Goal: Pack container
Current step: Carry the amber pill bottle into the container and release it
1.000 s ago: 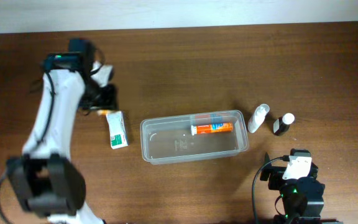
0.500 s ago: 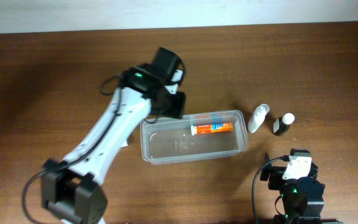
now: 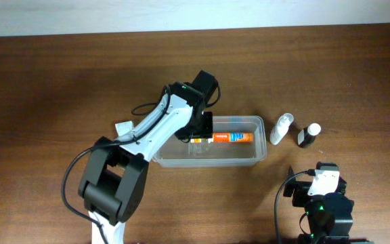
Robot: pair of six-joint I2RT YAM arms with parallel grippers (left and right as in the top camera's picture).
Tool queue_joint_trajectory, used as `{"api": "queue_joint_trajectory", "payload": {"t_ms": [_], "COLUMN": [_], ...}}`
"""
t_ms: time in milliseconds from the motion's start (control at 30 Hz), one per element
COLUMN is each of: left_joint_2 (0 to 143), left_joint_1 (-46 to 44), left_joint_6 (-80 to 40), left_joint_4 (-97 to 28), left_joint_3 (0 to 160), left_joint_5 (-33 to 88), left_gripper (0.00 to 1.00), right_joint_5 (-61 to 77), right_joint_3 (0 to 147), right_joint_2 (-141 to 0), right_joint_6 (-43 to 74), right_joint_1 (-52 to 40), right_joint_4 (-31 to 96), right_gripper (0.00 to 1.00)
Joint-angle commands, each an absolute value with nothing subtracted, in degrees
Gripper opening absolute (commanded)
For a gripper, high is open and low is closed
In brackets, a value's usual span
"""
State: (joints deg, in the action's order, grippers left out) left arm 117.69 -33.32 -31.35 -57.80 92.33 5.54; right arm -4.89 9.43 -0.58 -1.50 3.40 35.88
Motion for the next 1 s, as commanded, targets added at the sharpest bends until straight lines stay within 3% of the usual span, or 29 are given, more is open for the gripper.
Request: {"api": "queue_joint_trajectory", "payload": {"t_ms": [0, 200, 400, 633, 767, 967], "left_joint_2": [117.9, 118.1, 118.2, 118.2, 118.2, 118.2], "left_joint_1": [-33.5, -33.5, -34.0, -34.1, -34.2, -34.2], "left_joint_6": [-32.6, -33.9, -33.9, -33.8, -33.8, -33.8], "left_joint_4": [-58.2, -58.4, -56.8, -55.4, -54.9, -54.9], "left_joint_3": [92.3, 92.1, 92.0, 92.0, 92.0, 92.0], "left_joint_5": [4.5, -1.2, -1.3, -1.3, -1.3, -1.3], "left_gripper": [0.24, 0.26, 0.4, 0.43, 0.53, 0.6], "right_joint_5": [-5.0, -5.0, -5.0, -5.0, -5.0, -5.0], "right_joint_3": [9.0, 9.0, 9.0, 9.0, 9.0, 9.0], "right_joint_2": [-0.2, -0.2, -0.2, -0.2, -0.2, -0.2], "right_joint_6": [-0.8, -0.8, -0.8, -0.8, -0.8, -0.8], "right_joint_1": [3.8, 3.8, 3.8, 3.8, 3.8, 3.8], "right_joint_4": [35.7, 35.7, 35.7, 35.7, 35.7, 35.7], "right_gripper": [0.98, 0.98, 0.98, 0.98, 0.98, 0.98]}}
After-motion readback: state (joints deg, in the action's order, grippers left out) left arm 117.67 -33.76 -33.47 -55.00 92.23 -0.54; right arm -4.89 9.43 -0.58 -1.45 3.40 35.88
